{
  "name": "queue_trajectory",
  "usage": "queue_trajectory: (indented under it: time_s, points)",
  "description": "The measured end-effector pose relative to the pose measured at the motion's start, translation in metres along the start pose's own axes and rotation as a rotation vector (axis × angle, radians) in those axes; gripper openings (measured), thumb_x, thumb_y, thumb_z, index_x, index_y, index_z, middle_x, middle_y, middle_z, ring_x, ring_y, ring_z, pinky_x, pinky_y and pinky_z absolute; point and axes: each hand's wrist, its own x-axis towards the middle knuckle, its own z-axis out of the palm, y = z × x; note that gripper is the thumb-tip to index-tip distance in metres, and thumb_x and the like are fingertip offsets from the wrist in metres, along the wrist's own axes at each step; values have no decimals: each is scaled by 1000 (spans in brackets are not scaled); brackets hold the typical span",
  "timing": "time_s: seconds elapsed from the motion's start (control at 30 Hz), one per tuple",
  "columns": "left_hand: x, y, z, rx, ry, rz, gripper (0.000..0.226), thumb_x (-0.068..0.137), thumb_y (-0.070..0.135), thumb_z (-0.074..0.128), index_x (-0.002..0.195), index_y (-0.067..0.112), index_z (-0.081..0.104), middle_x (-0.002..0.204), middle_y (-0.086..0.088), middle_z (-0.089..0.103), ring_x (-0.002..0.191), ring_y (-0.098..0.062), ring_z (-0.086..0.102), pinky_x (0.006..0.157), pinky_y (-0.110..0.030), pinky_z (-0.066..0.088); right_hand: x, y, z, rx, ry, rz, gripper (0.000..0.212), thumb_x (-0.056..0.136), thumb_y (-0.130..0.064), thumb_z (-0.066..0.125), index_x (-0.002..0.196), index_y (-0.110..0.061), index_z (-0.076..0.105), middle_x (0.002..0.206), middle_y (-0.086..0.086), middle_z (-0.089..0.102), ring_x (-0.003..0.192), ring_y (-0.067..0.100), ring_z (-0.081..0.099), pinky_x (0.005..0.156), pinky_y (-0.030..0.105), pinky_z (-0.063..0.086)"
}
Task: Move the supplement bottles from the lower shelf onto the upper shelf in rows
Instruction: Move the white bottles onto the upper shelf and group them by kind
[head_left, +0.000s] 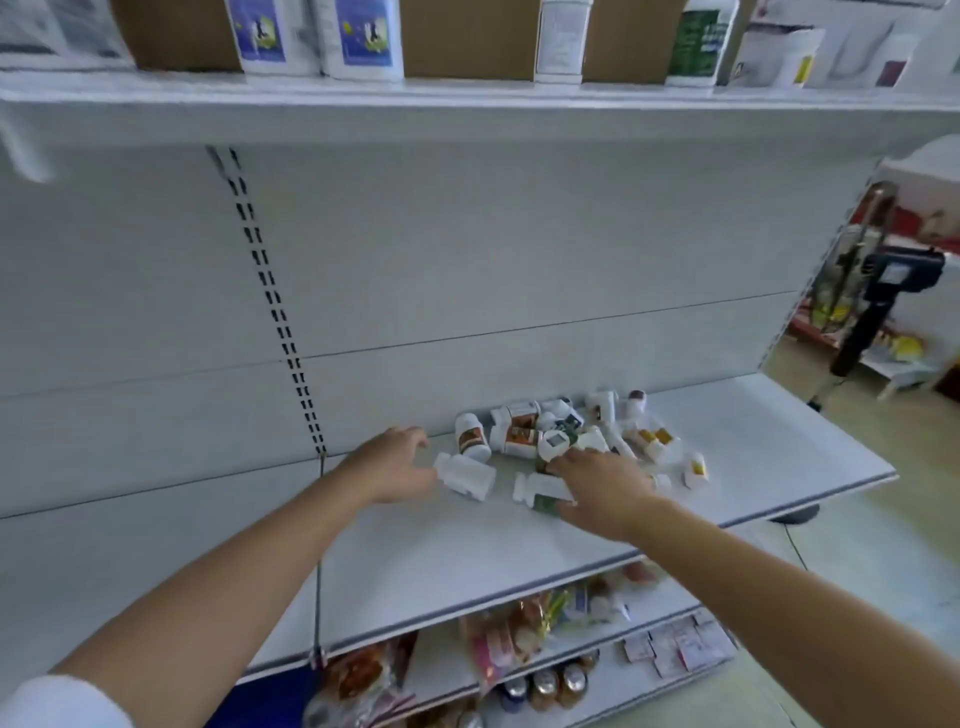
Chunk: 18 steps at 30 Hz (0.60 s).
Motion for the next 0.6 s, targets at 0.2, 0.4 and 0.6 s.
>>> queue_trajectory:
  time_s: [0.2, 0.4, 0.6]
  points:
    - [64, 33, 53, -418, 41, -427, 65, 86, 62, 46, 114, 5, 57, 87, -10, 67, 65, -28, 71, 56, -32, 57, 34, -5, 58, -122, 73, -108, 37, 94, -20, 48, 130, -10, 51, 131, 14, 53, 116, 33, 54, 94, 42, 48]
    - [86, 34, 79, -588, 77, -470, 59, 69, 64, 65, 90, 9, 66, 74, -10, 72, 54, -27, 71, 51, -32, 58, 44, 1, 86, -100, 271, -156, 36, 53, -20, 89, 85, -11, 72, 89, 12, 71, 76, 25, 69, 59, 32, 57]
    - [48, 20, 70, -1228, 109, -396, 47, 70, 30, 69, 110, 16, 51, 106, -9, 59, 82, -25, 63, 66, -33, 54, 23, 1, 67, 442, 108, 23, 58, 82, -31, 65, 133, -16, 43, 131, 4, 49, 122, 22, 48, 104, 33, 41]
